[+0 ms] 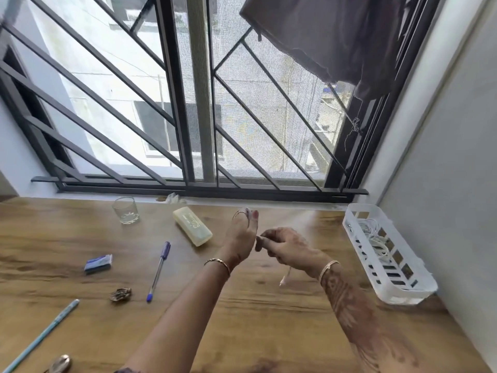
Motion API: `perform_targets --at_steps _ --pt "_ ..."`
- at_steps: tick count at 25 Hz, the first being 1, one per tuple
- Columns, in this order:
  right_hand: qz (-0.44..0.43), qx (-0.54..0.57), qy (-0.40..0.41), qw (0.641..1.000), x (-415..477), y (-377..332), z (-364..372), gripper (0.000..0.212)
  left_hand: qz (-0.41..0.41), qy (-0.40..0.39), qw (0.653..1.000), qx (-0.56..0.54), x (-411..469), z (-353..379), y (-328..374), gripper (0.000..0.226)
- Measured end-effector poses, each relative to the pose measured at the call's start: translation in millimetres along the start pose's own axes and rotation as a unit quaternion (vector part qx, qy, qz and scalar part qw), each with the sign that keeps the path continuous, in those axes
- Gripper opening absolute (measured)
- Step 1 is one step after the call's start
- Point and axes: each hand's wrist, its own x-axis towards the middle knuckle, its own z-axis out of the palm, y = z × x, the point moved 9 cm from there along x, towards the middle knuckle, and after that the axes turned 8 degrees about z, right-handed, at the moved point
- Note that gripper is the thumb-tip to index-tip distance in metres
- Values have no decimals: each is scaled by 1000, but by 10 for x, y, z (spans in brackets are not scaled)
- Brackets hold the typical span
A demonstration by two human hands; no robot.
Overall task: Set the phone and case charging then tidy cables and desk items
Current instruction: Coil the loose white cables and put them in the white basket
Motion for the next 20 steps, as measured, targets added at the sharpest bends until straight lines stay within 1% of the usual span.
perform_targets --at_steps 1,3,6,9,13,16,18,20 --pt "-16 -10 12 1000 2 -38 -56 23 10 -12 999 38 -32 14 3 34" --pt "-42 -20 52 998 25 -77 -190 23 2 -36 999 40 -107 35 28 41" --pt "-56 4 133 989 59 -67 -445 22 -12 -102 994 -39 -234 137 227 53" --pt "-69 55 175 981 34 -94 -567 18 -52 -121 977 -169 -272 209 326 62" --pt "-60 134 164 976 81 -2 -496 16 -139 -106 921 -349 -286 277 307 58" --pt "-27 184 161 969 149 194 -459 20 -201 -56 868 -451 -282 236 227 50" --pt "-10 182 152 971 163 269 -379 18 -226 -17 826 -516 -252 194 160 45" --pt "2 118 146 982 147 261 -225 12 -222 15 787 -575 -211 147 147 44"
